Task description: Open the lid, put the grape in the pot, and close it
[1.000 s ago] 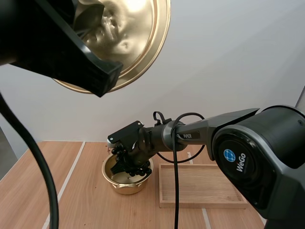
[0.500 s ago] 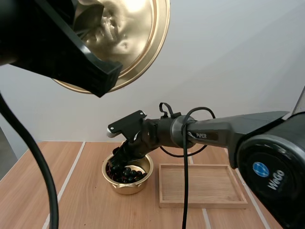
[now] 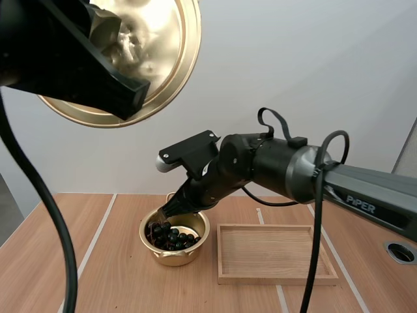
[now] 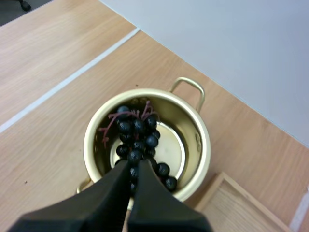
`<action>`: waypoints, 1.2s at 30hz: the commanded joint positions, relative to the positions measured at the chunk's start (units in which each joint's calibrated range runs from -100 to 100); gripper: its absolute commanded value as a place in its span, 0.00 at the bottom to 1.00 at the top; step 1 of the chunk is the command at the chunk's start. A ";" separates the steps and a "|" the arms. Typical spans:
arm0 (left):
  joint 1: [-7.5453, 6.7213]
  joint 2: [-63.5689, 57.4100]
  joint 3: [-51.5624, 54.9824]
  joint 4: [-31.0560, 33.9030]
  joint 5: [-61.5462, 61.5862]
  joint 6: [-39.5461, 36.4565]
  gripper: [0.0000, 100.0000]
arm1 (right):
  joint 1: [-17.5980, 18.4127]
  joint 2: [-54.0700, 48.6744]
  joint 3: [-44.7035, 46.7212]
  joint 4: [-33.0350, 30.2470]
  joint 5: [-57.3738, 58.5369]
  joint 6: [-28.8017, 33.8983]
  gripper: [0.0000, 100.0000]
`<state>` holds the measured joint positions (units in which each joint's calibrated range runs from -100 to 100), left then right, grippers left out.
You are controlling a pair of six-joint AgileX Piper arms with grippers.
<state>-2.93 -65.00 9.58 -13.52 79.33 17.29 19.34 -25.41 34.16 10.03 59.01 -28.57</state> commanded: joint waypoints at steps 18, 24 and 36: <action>-0.04 27.90 3.42 2.45 2.94 0.64 0.00 | -10.03 -33.19 17.22 -0.90 18.30 0.97 0.00; -0.04 35.20 10.58 -2.09 -0.76 5.43 0.00 | -10.18 -42.65 17.22 -3.08 26.34 1.77 0.00; -0.04 47.67 22.23 -3.54 -7.03 12.08 0.00 | -11.10 -48.21 17.22 -3.44 32.94 1.75 0.00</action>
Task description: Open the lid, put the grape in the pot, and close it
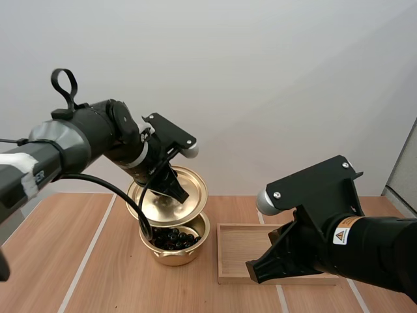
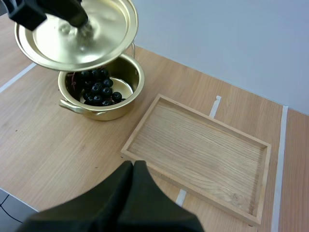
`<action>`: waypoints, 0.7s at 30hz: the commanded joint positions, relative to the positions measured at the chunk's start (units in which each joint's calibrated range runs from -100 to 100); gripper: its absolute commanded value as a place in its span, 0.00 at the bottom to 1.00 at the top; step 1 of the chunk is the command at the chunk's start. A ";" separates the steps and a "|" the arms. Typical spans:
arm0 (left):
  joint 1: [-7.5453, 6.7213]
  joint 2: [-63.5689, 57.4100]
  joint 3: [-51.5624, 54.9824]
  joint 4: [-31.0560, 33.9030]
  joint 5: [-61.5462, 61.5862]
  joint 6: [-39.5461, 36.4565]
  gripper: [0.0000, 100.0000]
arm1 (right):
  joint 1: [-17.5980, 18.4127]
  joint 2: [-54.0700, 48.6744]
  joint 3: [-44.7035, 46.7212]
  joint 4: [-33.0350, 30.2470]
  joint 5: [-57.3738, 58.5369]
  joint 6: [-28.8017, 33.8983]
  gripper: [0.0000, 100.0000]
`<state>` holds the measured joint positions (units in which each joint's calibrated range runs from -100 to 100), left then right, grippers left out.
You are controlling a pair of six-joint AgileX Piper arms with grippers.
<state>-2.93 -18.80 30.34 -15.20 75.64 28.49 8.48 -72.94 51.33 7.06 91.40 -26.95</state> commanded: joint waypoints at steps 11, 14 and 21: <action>-0.04 10.11 6.52 -6.84 -17.44 6.25 0.00 | -0.25 -0.67 0.04 -0.47 0.90 0.13 0.00; -0.04 12.37 6.52 -6.84 -19.26 6.74 0.00 | -0.25 -0.67 0.04 -0.47 0.90 0.13 0.00; -0.04 15.88 6.52 -6.93 -19.26 7.06 0.00 | -0.25 -0.67 0.04 -0.47 0.90 0.13 0.00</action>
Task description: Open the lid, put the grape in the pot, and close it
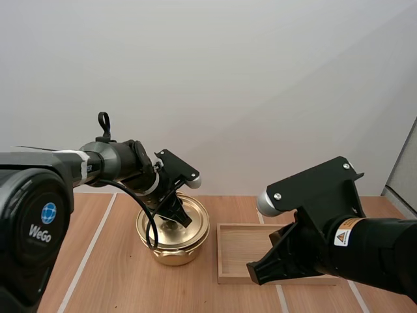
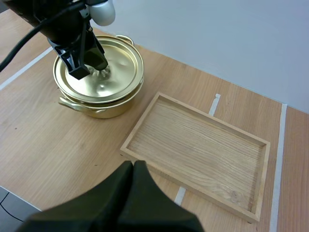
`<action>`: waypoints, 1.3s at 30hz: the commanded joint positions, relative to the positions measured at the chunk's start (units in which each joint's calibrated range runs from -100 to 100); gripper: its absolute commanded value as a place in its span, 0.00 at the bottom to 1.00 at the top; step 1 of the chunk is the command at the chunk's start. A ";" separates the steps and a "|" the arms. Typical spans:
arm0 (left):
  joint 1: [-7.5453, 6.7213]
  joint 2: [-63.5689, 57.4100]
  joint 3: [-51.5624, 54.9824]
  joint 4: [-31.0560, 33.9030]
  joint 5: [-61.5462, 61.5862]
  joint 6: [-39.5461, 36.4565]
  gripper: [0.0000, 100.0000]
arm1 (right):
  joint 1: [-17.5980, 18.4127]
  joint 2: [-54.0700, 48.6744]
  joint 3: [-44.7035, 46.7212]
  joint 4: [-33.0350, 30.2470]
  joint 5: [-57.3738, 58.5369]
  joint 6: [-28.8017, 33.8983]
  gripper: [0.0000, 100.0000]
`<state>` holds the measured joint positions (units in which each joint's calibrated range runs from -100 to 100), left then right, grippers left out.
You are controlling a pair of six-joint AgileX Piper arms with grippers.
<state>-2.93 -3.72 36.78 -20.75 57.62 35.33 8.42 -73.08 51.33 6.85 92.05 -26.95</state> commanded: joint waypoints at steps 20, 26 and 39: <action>-0.04 -2.16 0.07 -4.49 4.50 0.06 1.00 | -0.19 -0.53 0.04 -0.26 -0.22 0.13 0.00; -0.04 -11.55 0.07 -4.59 9.80 0.05 1.00 | -0.19 -0.53 0.04 -0.26 -2.85 0.13 0.00; -0.04 -42.86 0.07 5.87 24.59 -7.54 1.00 | -0.19 -0.53 0.04 -2.76 -12.88 2.26 0.00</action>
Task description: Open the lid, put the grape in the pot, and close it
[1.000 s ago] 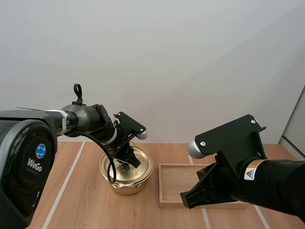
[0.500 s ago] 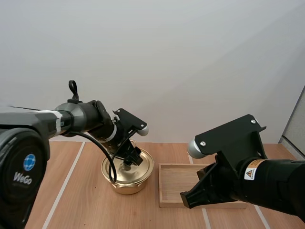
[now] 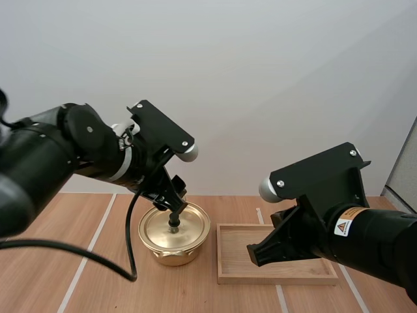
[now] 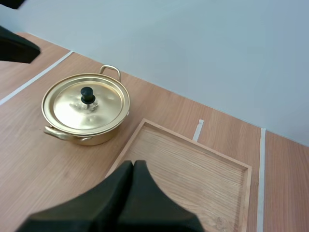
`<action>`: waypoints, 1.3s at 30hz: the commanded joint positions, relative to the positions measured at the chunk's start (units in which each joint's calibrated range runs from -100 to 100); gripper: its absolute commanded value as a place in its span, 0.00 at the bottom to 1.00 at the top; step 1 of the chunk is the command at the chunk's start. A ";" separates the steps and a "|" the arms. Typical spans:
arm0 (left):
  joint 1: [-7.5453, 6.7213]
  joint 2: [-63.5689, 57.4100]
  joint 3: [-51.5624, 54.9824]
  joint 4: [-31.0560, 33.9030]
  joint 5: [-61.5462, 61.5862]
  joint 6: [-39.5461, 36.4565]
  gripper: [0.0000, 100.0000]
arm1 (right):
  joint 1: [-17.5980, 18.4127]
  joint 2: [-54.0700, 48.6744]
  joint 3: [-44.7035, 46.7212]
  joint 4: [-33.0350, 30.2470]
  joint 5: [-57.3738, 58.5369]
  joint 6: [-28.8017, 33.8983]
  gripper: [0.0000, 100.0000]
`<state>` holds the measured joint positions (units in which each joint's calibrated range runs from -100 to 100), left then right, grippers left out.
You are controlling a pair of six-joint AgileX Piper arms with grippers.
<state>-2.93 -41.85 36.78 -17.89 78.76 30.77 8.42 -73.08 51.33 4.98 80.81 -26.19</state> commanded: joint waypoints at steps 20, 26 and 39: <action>-0.04 -40.32 13.84 4.97 -11.00 -21.12 0.00 | -0.34 -12.82 3.27 -1.15 -4.85 7.19 0.00; -0.04 -46.49 19.40 4.97 -18.70 -25.78 0.00 | -4.15 -20.74 10.72 -2.22 -16.13 7.19 0.00; -0.04 -54.63 27.66 7.34 -19.07 -32.72 0.00 | -5.60 -26.92 16.31 -2.31 -26.70 7.19 0.00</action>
<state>-2.93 -95.56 63.98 -12.71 56.28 -0.91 3.05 -99.56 66.75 3.03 56.71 -19.22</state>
